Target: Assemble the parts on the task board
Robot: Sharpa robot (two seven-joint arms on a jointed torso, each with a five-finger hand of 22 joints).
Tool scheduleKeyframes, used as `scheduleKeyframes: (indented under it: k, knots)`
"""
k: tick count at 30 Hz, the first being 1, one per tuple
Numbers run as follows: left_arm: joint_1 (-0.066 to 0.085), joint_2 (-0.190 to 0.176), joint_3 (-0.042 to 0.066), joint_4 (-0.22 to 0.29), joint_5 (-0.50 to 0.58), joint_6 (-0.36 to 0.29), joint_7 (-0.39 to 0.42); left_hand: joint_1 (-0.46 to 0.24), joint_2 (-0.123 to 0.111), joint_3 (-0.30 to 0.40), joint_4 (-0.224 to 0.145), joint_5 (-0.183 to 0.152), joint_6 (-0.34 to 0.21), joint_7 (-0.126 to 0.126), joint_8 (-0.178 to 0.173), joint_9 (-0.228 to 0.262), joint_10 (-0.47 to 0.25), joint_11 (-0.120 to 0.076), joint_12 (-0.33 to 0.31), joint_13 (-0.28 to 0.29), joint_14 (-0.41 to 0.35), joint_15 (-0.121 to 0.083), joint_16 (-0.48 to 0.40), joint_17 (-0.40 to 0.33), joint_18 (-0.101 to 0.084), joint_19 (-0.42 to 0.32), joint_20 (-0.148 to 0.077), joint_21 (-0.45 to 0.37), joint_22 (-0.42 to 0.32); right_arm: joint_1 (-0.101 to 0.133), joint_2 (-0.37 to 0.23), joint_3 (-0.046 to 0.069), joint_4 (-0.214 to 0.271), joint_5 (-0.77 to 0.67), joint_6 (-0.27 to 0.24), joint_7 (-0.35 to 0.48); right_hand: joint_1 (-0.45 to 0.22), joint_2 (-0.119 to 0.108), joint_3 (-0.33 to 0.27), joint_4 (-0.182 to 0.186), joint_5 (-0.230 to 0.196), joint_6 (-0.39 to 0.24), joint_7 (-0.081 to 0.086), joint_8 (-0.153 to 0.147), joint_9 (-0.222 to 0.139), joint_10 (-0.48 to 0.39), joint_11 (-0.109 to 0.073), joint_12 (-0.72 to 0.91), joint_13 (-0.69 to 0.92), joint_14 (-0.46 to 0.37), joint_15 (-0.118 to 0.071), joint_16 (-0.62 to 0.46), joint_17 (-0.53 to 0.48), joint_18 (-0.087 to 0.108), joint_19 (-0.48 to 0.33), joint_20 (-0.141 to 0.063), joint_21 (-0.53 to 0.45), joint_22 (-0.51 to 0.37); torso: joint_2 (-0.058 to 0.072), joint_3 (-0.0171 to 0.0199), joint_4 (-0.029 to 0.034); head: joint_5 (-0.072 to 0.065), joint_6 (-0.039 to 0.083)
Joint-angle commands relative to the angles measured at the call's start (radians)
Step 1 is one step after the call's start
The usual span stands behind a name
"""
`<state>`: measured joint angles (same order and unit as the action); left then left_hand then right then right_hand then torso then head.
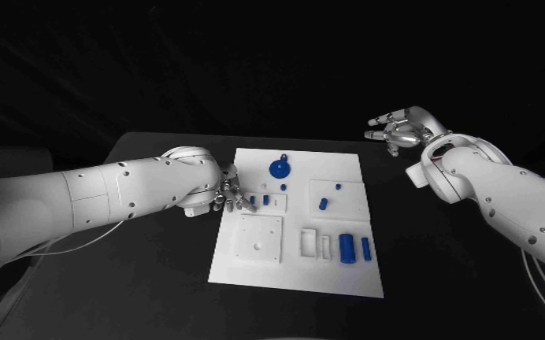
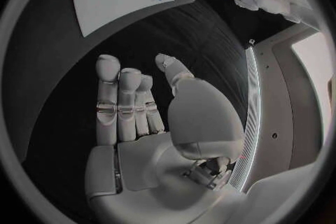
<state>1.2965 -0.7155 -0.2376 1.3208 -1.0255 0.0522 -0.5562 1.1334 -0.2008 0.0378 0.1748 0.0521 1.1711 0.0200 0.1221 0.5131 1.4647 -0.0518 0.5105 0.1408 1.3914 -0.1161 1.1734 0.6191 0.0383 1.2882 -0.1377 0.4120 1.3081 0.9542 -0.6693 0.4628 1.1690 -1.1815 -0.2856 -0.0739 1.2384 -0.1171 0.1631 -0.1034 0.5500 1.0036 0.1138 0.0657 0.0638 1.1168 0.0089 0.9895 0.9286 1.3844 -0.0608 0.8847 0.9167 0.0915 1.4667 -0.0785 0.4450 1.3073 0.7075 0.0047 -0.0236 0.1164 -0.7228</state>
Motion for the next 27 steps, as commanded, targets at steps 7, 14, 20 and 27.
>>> scheduleKeyframes:
  k: [7,14,20,27]
  knots:
    - [0.024,-0.064,0.006,0.067,0.038,-0.045,0.114,0.171,0.106,0.023,-0.161,0.095,-0.078,0.038,0.014,-0.119,-0.088,0.031,-0.115,-0.040,-0.127,0.036,-0.101,-0.058,-0.023,-0.081,0.036,-0.100,-0.032,-0.004,0.000,0.000,-0.007,0.001,0.005,0.010,-0.006,0.000,-0.004,-0.001,0.003,0.000,0.006,-0.004,0.000,-0.004,0.001,-0.002,-0.001,-0.008,0.001,-0.005,-0.001,0.020,0.015,0.001,-0.006,0.047,0.000,-0.0002,-0.0011,-0.006,0.000]
    - [0.069,-0.093,0.026,0.115,0.057,-0.181,0.281,0.287,0.165,0.066,-0.283,0.190,-0.065,0.070,-0.013,-0.306,-0.164,0.069,-0.302,-0.079,-0.169,0.070,-0.224,-0.164,-0.005,-0.107,0.067,-0.192,-0.091,-0.004,0.000,0.000,-0.014,0.004,0.002,0.015,-0.006,0.000,-0.004,-0.001,0.003,0.000,0.006,-0.004,0.000,-0.004,0.001,-0.002,-0.001,-0.008,0.001,-0.005,-0.001,0.020,0.015,0.001,-0.006,0.047,0.000,-0.0005,-0.0007,-0.010,0.006]
    - [0.081,-0.084,0.029,0.125,0.053,-0.319,0.413,0.300,0.182,0.092,-0.332,0.184,-0.028,0.078,-0.033,-0.383,-0.154,0.082,-0.390,-0.079,-0.168,0.078,-0.252,-0.194,0.011,-0.119,0.074,-0.191,-0.050,-0.005,0.001,0.000,-0.016,0.006,-0.001,0.019,-0.005,0.001,-0.003,0.000,0.003,0.000,0.006,-0.003,0.001,-0.005,0.001,-0.004,-0.004,-0.008,0.001,-0.006,-0.002,0.020,0.014,0.001,-0.010,0.047,0.001,-0.0012,-0.0016,-0.014,0.008]
    - [0.081,-0.034,0.012,0.095,-0.043,-0.426,0.545,0.297,0.187,0.090,-0.351,0.163,-0.019,0.081,-0.049,-0.429,-0.177,0.101,-0.447,-0.080,-0.167,0.088,-0.263,-0.210,0.024,-0.127,0.084,-0.193,-0.009,-0.005,0.003,0.000,-0.016,0.014,-0.013,0.031,-0.005,-0.002,0.008,-0.003,0.004,0.003,0.003,-0.004,0.000,0.005,-0.006,-0.119,-0.128,-0.014,-0.003,-0.026,-0.018,0.019,0.006,-0.002,-0.091,0.028,0.002,-0.0003,-0.0016,-0.017,0.014]
